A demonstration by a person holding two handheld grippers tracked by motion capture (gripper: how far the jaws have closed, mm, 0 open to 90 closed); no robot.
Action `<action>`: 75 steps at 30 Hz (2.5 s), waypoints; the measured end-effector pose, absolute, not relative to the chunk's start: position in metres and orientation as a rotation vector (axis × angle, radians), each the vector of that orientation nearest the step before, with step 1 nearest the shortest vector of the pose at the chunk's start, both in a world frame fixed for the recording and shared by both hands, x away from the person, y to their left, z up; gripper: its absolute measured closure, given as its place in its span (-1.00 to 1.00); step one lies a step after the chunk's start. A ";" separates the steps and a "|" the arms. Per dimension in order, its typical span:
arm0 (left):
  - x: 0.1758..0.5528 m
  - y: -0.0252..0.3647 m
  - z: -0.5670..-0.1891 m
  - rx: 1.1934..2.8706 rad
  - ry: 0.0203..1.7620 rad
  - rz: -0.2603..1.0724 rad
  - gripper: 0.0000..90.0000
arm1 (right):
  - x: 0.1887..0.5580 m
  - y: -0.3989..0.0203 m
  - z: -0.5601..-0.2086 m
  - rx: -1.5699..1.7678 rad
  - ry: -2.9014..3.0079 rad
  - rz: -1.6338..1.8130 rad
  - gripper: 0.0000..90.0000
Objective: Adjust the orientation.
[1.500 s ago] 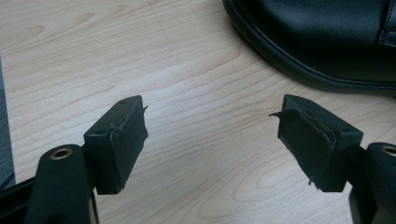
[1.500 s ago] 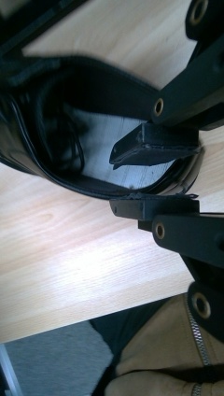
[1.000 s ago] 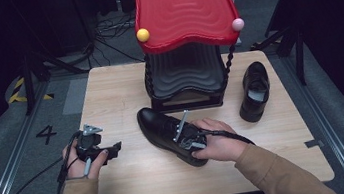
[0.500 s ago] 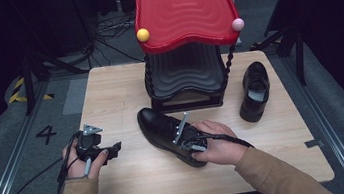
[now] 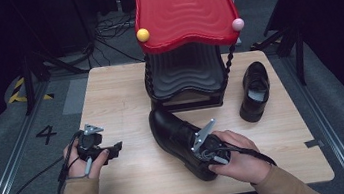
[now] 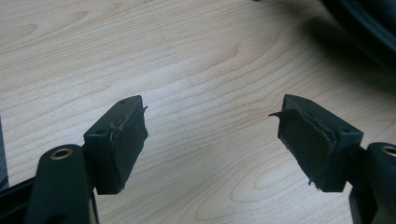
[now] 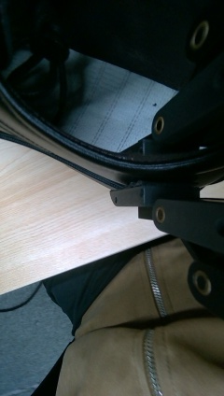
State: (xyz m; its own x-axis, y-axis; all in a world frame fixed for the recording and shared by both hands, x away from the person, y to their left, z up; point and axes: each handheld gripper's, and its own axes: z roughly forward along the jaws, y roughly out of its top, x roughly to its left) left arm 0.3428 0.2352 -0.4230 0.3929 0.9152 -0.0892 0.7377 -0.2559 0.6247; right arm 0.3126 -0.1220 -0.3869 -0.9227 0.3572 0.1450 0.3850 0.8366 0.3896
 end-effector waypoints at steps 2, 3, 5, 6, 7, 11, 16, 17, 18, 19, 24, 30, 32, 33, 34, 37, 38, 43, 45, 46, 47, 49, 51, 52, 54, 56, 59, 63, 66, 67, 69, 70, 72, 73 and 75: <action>0.343 0.235 -0.423 2.064 1.410 0.389 -0.46 | 0.309 -0.129 -0.386 -0.656 -2.942 -0.650 0.84; 0.343 0.235 -0.423 2.065 1.410 0.390 -0.46 | 0.308 -0.131 -0.386 -0.688 -2.949 -0.639 0.83; 0.342 0.235 -0.422 2.060 1.409 0.392 -0.46 | 0.307 -0.135 -0.386 -0.782 -2.951 -0.619 0.82; 0.342 0.236 -0.421 2.060 1.406 0.390 -0.46 | 0.307 -0.137 -0.388 -0.852 -2.956 -0.598 0.82; 0.342 0.236 -0.421 2.056 1.409 0.392 -0.46 | 0.307 -0.138 -0.390 -0.881 -2.966 -0.575 0.82; 0.342 0.237 -0.421 2.054 1.405 0.395 -0.47 | 0.309 -0.138 -0.399 -0.960 -2.975 -0.502 0.80; 0.343 0.236 -0.422 2.061 1.406 0.390 -0.47 | 0.304 -0.129 -0.407 -0.981 -2.988 -0.449 0.78; 0.343 0.235 -0.422 2.060 1.407 0.387 -0.47 | 0.303 -0.128 -0.409 -0.981 -2.976 -0.455 0.78; 0.343 0.235 -0.422 2.060 1.406 0.388 -0.47 | 0.302 -0.127 -0.410 -0.980 -2.960 -0.453 0.77; 0.343 0.235 -0.422 2.061 1.406 0.388 -0.47 | 0.301 -0.127 -0.411 -0.969 -2.935 -0.459 0.76; 0.343 0.234 -0.423 2.067 1.401 0.386 -0.47 | 0.303 -0.130 -0.410 -0.950 -2.897 -0.478 0.75; 0.346 0.234 -0.424 2.065 1.405 0.385 -0.47 | 0.306 -0.132 -0.411 -0.933 -2.873 -0.495 0.65; 0.347 0.233 -0.424 2.065 1.404 0.379 -0.47 | 0.307 -0.133 -0.412 -0.935 -2.863 -0.507 0.59; 0.347 0.233 -0.424 2.060 1.403 0.377 -0.47 | 0.307 -0.134 -0.411 -0.941 -2.859 -0.518 0.57; 0.348 0.233 -0.424 2.068 1.400 0.379 -0.47 | 0.307 -0.135 -0.411 -0.941 -2.856 -0.527 0.56; 0.349 0.232 -0.424 2.063 1.397 0.374 -0.47 | 0.306 -0.139 -0.404 -0.953 -2.827 -0.586 0.46; 0.349 0.232 -0.424 2.064 1.397 0.372 -0.47 | 0.306 -0.141 -0.402 -0.955 -2.821 -0.604 0.44; 0.351 0.230 -0.424 2.069 1.392 0.371 -0.47 | 0.305 -0.148 -0.393 -0.974 -2.803 -0.681 0.42; 0.352 0.229 -0.424 2.071 1.389 0.370 -0.47 | 0.305 -0.152 -0.388 -0.976 -2.795 -0.722 0.41; 0.352 0.229 -0.424 2.071 1.388 0.372 -0.47 | 0.305 -0.154 -0.385 -0.978 -2.791 -0.742 0.41; 0.352 0.229 -0.425 2.073 1.387 0.373 -0.47 | 0.306 -0.156 -0.383 -0.981 -2.785 -0.760 0.41; 0.352 0.229 -0.425 2.077 1.388 0.371 -0.47 | 0.307 -0.159 -0.380 -0.984 -2.775 -0.794 0.41; 0.352 0.228 -0.425 2.077 1.388 0.371 -0.47 | 0.309 -0.166 -0.375 -0.997 -2.767 -0.842 0.42; 0.352 0.228 -0.425 2.075 1.390 0.370 -0.47 | 0.310 -0.168 -0.373 -1.004 -2.764 -0.863 0.42; 0.352 0.229 -0.424 2.074 1.389 0.371 -0.47 | 0.311 -0.171 -0.371 -1.013 -2.758 -0.895 0.42; 0.352 0.229 -0.424 2.073 1.391 0.372 -0.47 | 0.314 -0.178 -0.366 -1.036 -2.745 -0.949 0.42; 0.352 0.228 -0.424 2.075 1.391 0.371 -0.47 | 0.320 -0.189 -0.361 -1.075 -2.720 -1.018 0.42; 0.352 0.229 -0.424 2.070 1.392 0.377 -0.47 | 0.329 -0.203 -0.356 -1.142 -2.700 -1.083 0.39; 0.353 0.229 -0.424 2.065 1.398 0.372 -0.47 | 0.343 -0.216 -0.352 -1.212 -2.695 -1.127 0.37; 0.354 0.229 -0.424 2.065 1.396 0.376 -0.47 | 0.349 -0.221 -0.352 -1.235 -2.702 -1.135 0.36; 0.355 0.228 -0.424 2.068 1.391 0.378 -0.47 | 0.355 -0.224 -0.351 -1.254 -2.709 -1.140 0.34; 0.355 0.227 -0.423 2.069 1.392 0.375 -0.47 | 0.363 -0.230 -0.350 -1.281 -2.716 -1.142 0.32; 0.354 0.227 -0.424 2.078 1.393 0.376 -0.47 | 0.376 -0.241 -0.349 -1.345 -2.707 -1.127 0.32; 0.354 0.228 -0.424 2.079 1.391 0.377 -0.47 | 0.382 -0.245 -0.349 -1.371 -2.697 -1.123 0.31; 0.354 0.229 -0.424 2.072 1.398 0.380 -0.47 | 0.394 -0.253 -0.348 -1.423 -2.686 -1.098 0.30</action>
State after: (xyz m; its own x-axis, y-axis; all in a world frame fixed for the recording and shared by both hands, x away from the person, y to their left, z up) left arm 0.3541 0.2287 -0.4243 0.4030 0.9103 -0.0945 0.7371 -0.2617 0.6231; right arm 0.3943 -0.2531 -0.3481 -0.6091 0.7609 0.2236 0.6997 0.3829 0.6032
